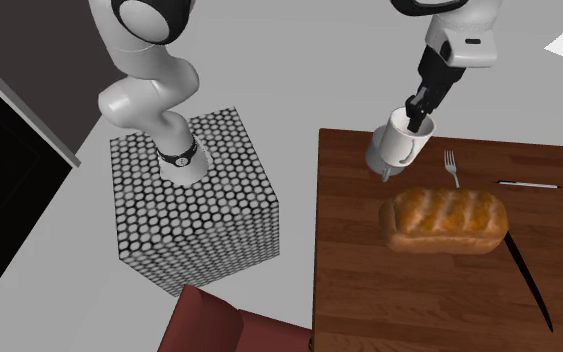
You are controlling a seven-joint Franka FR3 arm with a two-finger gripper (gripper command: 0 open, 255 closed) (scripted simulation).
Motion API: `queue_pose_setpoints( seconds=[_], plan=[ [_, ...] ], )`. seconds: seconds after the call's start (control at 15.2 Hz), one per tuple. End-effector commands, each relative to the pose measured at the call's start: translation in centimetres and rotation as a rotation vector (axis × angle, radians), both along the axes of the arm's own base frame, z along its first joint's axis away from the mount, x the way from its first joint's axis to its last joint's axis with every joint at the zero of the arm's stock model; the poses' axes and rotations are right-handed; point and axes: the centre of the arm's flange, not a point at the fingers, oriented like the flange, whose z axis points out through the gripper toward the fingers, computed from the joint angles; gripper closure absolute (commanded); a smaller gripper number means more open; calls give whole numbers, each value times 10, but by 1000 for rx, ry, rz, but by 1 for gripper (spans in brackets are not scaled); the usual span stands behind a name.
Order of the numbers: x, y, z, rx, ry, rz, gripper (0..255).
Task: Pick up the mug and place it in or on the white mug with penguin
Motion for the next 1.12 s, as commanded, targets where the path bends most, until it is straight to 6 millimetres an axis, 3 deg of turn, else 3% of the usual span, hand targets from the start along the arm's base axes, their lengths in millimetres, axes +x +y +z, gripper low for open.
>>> queue_pose_setpoints(
  seconds=[0.0,0.33,1.06],
  plan=[
    [-17,21,2,0,-1,-2,255],
    [-59,76,9,0,-1,-2,255],
    [-59,76,-49,0,-1,-2,255]
  ],
)
